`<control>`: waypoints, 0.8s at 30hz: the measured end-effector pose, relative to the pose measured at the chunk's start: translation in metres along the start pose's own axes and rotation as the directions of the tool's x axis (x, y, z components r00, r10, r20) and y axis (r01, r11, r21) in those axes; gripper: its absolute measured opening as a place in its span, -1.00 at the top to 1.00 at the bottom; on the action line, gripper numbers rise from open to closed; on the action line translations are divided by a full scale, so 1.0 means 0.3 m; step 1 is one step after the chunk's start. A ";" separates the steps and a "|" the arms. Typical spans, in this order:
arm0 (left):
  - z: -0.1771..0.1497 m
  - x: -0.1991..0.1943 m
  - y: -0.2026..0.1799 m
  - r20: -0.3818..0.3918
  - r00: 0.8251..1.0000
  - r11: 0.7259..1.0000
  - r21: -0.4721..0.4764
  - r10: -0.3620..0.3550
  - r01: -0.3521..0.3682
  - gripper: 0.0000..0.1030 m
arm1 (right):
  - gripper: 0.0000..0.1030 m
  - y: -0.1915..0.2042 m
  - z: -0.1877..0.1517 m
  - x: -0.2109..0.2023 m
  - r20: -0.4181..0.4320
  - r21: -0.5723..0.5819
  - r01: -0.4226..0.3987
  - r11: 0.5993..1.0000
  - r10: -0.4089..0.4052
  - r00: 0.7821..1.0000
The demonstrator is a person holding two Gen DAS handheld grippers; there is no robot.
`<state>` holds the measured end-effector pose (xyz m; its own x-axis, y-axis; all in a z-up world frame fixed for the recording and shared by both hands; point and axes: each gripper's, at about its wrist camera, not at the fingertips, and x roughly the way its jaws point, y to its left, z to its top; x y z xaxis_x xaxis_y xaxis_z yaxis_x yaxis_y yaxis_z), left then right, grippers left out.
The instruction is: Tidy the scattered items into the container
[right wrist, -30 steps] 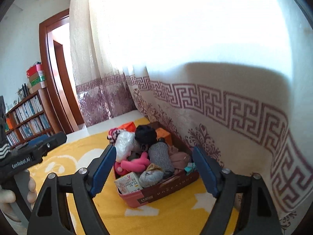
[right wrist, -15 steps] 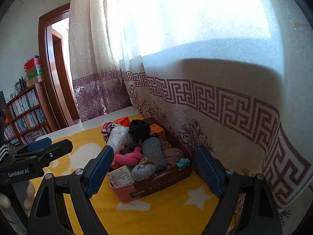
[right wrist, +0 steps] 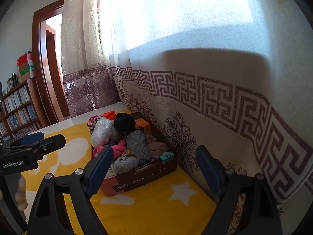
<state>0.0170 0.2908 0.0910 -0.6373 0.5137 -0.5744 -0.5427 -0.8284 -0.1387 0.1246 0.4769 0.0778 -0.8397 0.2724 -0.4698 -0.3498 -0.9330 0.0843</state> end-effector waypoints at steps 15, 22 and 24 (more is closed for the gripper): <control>-0.012 0.013 -0.010 -0.023 1.000 1.000 0.003 0.006 -0.006 -1.00 | -0.72 0.034 0.027 -0.008 0.021 -0.008 -0.009 1.000 0.010 1.000; -0.017 0.026 -0.009 -0.040 0.999 1.000 -0.004 0.008 -0.008 -1.00 | -0.72 0.040 0.031 -0.008 0.027 -0.009 -0.012 1.000 0.012 1.000; -0.020 0.032 -0.009 -0.049 0.999 1.000 -0.003 0.007 -0.007 -1.00 | -0.72 0.041 0.028 -0.004 0.022 -0.008 -0.011 1.000 0.012 1.000</control>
<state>0.0155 0.2967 0.0811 -0.6135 0.4966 -0.6140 -0.5367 -0.8326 -0.1372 0.1179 0.4670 0.0867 -0.8528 0.2667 -0.4489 -0.3368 -0.9380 0.0825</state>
